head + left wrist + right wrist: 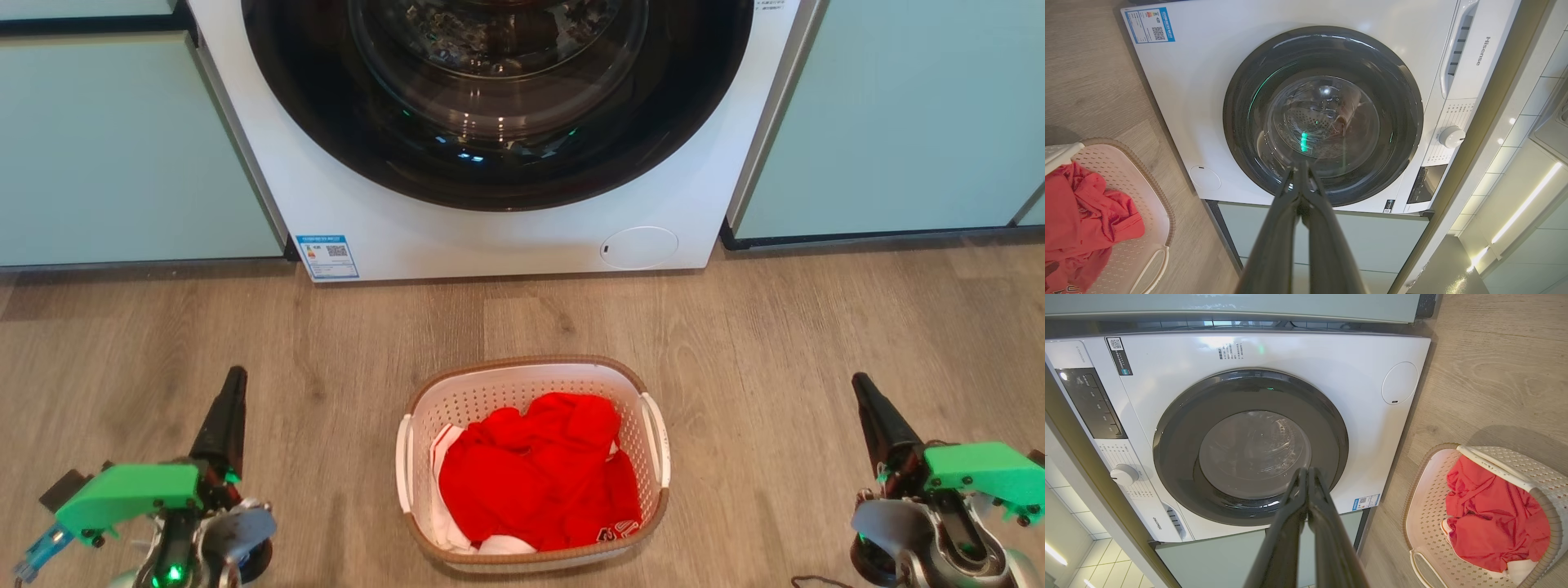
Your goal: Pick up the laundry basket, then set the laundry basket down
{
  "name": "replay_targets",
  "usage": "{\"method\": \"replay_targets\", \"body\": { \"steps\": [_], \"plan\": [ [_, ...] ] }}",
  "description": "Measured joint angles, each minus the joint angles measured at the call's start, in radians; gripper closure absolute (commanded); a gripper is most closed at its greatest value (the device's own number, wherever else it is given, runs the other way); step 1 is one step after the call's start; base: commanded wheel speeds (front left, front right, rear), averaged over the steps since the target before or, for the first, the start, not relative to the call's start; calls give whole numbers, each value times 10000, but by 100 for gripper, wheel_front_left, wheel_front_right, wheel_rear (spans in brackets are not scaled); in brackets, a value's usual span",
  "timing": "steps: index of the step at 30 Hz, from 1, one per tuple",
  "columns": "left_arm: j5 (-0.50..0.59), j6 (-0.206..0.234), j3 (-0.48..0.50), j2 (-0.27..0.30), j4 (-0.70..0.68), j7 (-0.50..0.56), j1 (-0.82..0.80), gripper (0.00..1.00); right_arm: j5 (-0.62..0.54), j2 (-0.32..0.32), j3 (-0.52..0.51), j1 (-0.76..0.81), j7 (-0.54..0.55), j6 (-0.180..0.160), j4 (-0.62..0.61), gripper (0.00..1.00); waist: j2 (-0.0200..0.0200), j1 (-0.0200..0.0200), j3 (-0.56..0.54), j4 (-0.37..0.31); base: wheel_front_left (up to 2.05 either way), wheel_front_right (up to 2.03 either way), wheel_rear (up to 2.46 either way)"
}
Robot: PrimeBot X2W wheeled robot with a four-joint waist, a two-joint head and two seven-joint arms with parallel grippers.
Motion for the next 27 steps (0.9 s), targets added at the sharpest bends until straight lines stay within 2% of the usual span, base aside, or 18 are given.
{"method": "replay_targets", "body": {
  "steps": [27],
  "plan": [
    [0, 0, 0, 0, 0, 2, 0, 100, 0, 0, -2, 0, 0, 0, 0, 100, 0, 0, 0, 0, 0, 0, 0]
  ]
}}
